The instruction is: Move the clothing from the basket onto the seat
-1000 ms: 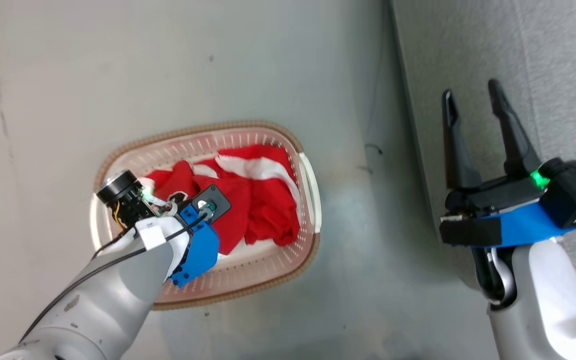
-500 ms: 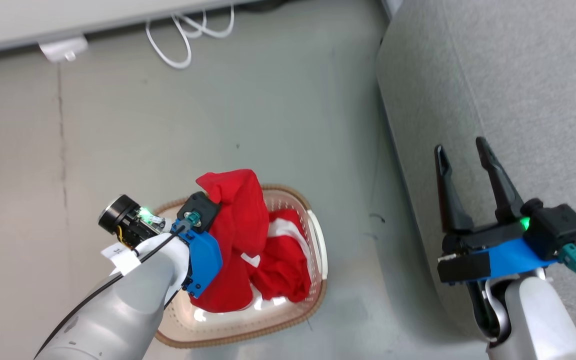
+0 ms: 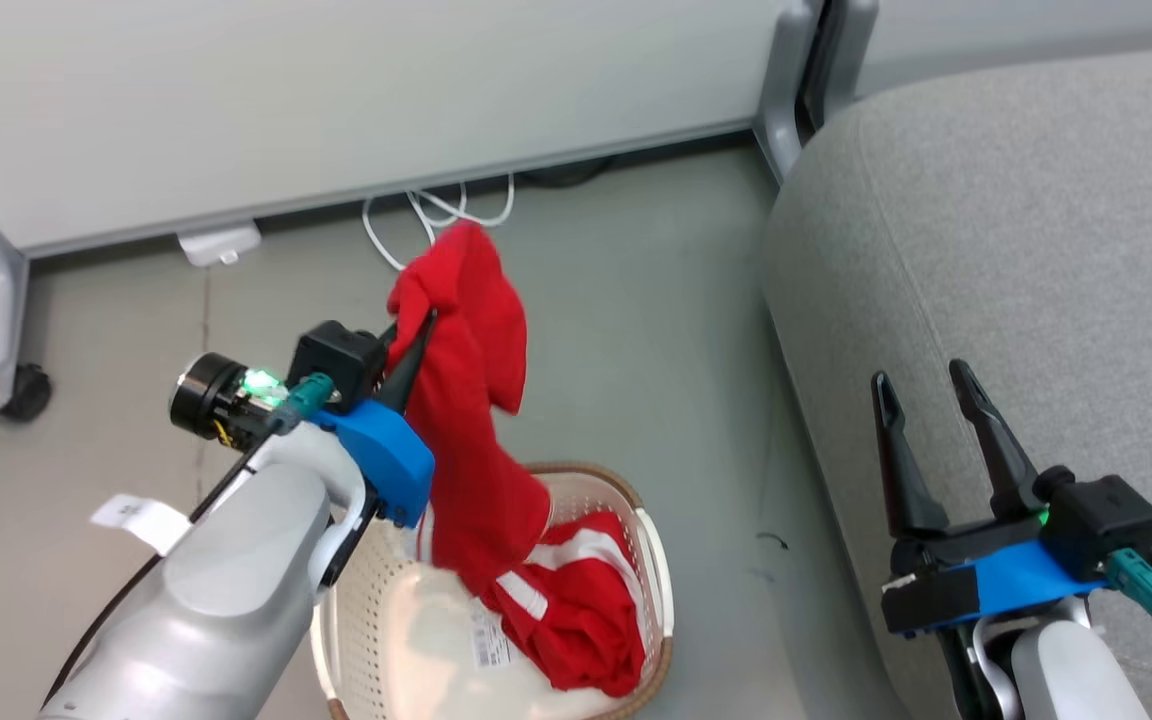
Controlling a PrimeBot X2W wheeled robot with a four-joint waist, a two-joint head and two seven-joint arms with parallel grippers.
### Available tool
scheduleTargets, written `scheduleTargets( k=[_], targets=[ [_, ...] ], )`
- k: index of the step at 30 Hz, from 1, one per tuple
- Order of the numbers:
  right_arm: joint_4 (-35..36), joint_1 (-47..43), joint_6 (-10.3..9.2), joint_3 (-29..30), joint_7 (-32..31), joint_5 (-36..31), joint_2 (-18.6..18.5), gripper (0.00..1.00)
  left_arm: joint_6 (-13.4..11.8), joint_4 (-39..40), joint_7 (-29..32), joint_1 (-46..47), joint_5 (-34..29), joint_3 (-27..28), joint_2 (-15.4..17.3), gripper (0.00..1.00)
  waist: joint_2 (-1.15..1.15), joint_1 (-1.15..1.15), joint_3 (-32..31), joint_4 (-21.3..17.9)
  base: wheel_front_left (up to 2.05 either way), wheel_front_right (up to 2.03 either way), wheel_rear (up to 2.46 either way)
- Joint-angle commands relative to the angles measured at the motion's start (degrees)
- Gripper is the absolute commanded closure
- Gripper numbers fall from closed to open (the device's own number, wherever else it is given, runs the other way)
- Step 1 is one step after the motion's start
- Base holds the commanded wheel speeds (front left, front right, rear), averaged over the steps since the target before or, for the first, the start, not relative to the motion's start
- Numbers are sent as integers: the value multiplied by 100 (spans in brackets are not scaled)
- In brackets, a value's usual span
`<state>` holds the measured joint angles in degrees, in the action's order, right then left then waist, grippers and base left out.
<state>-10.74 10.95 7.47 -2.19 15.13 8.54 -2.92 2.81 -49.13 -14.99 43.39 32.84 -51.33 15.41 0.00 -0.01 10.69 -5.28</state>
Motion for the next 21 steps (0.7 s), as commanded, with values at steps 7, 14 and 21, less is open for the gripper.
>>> scheduleTargets(
  k=[7, 14, 21],
  targets=[
    [-54, -266, 5, 7, 4, 40, 2, 0, -54, 1060, -27, -291, -106, 738, 55, 100, 0, 1, -429, 120, 0, 0, 0],
    [-84, -420, 5, -30, 4, 87, 2, 0, 51, 1673, -28, -574, -88, 1141, -146, 100, 0, 1, -683, 153, 0, 0, 0],
    [-109, -547, 5, -84, 4, 156, 2, 0, 222, 1837, 157, -748, 62, 900, -352, 100, 0, 1, -813, 204, 0, 0, 0]
  ],
)
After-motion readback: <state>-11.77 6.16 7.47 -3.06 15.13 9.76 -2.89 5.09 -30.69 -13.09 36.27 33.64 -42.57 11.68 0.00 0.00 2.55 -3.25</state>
